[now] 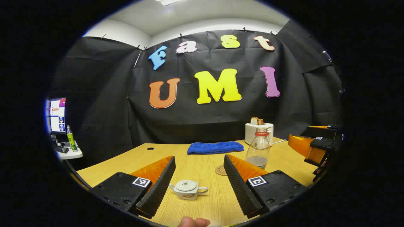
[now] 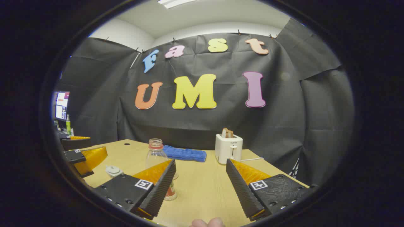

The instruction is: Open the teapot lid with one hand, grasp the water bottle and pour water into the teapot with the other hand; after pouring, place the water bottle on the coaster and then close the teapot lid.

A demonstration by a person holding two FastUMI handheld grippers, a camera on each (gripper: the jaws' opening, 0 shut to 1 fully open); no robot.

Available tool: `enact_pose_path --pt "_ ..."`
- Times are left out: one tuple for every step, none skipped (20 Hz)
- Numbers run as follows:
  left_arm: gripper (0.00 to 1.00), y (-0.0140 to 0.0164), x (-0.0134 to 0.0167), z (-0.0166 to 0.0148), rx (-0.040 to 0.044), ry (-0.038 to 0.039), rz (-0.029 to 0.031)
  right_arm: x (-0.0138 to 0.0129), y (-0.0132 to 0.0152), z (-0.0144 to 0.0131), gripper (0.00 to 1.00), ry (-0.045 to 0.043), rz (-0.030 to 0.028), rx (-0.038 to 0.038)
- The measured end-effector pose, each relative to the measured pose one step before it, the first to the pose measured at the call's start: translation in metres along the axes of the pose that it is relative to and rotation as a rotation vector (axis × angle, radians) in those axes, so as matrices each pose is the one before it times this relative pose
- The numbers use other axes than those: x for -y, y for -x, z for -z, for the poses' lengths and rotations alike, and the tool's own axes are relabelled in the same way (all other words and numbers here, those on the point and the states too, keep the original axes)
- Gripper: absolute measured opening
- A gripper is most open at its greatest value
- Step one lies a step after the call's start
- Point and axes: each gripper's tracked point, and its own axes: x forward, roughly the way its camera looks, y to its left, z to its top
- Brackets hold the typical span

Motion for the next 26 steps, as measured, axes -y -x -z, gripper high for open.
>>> enact_pose_path --pt "0.96 0.00004 -0.00101 0.0013 -0.00205 0.00475 -0.00139 -0.0004 0.00029 0.00084 0.97 0.00058 -0.00061 0.00126" --pt "0.96 -0.00066 -0.00089 0.00241 -0.00506 0.00772 -0.00128 -0.00021 0.00059 0.00024 0.95 -0.00024 0.00217 0.00003" --pt "0.96 -0.00069 -0.00125 0.002 -0.00458 0.00653 -0.00084 0.00012 0.00076 0.00131 0.97 -0.00335 0.00192 0.00155" --pt "0.96 -0.0003 -0.00209 0.00116 -0.00252 0.00169 -0.00399 -0.00058 -0.00023 0.00041 0.97 -0.00299 -0.00049 -0.00114" --pt "0.96 -0.00022 -0.00118 0.00076 -0.00021 -0.00257 -0.00443 -0.00194 -0.00044 0.00188 0.95 0.00173 -0.00284 -0.00172" --pt "0.96 0.00123 -0.00092 0.00292 0.00048 -0.00103 -0.00246 -0.00111 -0.00029 0.00121 0.95 0.00421 -0.00389 -0.00215" --pt "0.96 0.00113 0.00042 0.00204 -0.00172 0.00068 0.00017 -0.0011 0.00128 0.00034 0.97 -0.00064 -0.00465 0.00186" --pt "0.96 0.00189 0.00001 0.00282 -0.00545 0.00034 0.00417 -0.00069 0.00051 -0.00017 0.97 -0.00107 -0.00386 0.00104" --pt "0.96 0.00128 0.00125 0.00196 -0.00686 -0.0028 0.00226 -0.0007 0.00025 -0.00104 0.97 0.00104 -0.00202 0.0027" --pt "0.96 0.00003 0.00007 0.00231 -0.00639 -0.00255 0.0002 -0.00032 0.00049 -0.00058 0.97 0.00579 0.001 0.0039" --pt "0.96 0.00088 0.00027 0.00253 -0.00716 0.0002 0.00025 0.00106 -0.00001 -0.00022 0.97 0.00521 0.00185 0.00239" --pt "0.96 0.00184 -0.00007 0.00135 -0.00587 0.00284 0.00183 0.00079 -0.00018 -0.00026 0.97 0.00231 -0.00052 0.0021" --pt "0.96 0.00066 -0.00036 0.00106 -0.00363 0.00439 -0.00089 0.00002 0.00021 0.00075 0.96 0.00279 0.0016 -0.00112" --pt "0.96 0.00018 -0.00036 -0.00041 -0.00112 0.006 0.00077 0.00056 -0.0001 0.00064 0.96 0.00006 -0.00007 -0.00141" --pt "0.96 -0.00036 0.0001 -0.00012 -0.00082 0.00636 0.00063 0.00061 0.00002 0.00185 0.96 -0.00345 0.00058 -0.00351" --pt "0.96 0.00027 0.00075 -0.00004 -0.00087 0.00453 0.00167 0.00051 -0.00069 0.00144 0.95 -0.00519 0.00027 -0.00513" --pt "0.96 -0.00064 -0.0013 -0.00071 -0.00054 0.00165 -0.00161 0.00086 -0.00004 0.00143 0.95 -0.00514 0.00017 -0.00516" --pt "0.96 -0.00075 -0.00171 0.00051 -0.00162 0.00065 -0.00241 0.00125 -0.00066 0.00076 0.97 -0.00471 0.00146 -0.00339" --pt "0.96 -0.00033 -0.00127 0.00112 -0.00265 0.00108 -0.00038 0.00015 0.00068 0.00078 0.97 -0.00385 0.00239 -0.00191" --pt "0.96 -0.00002 0.00132 0.00088 -0.00331 0.0018 -0.00032 0.00056 -0.00036 0.00041 0.95 -0.00248 0.00211 -0.00181" --pt "0.96 -0.0001 -0.00081 0.00157 -0.00671 0.00404 -0.00001 0.00068 -0.00031 0.00027 0.95 -0.00177 0.00171 -0.00029" --pt "0.96 -0.00148 -0.00213 0.00189 -0.00571 0.00527 -0.00002 0.00071 -0.00013 -0.00046 0.95 -0.00071 0.00174 -0.00045" --pt "0.96 -0.00014 -0.00132 0.00129 -0.00335 0.00345 -0.00017 -0.00032 -0.00062 0.0003 0.95 0.00056 -0.00041 0.00026" --pt "0.96 -0.00239 -0.00094 0.00008 -0.00168 -0.00043 -0.00176 -0.00036 0.00007 0.00082 0.97 0.00202 -0.00036 -0.00237" --pt "0.96 -0.00167 -0.00201 0.00203 -0.00627 -0.00157 -0.00273 -0.00037 -0.00047 0.00144 0.95 0.00259 -0.00153 -0.00288" --pt "0.97 -0.00143 -0.00177 0.00308 -0.01074 -0.00257 0.00147 -0.0001 -0.00063 0.0019 0.95 0.00301 -0.00162 -0.00568"
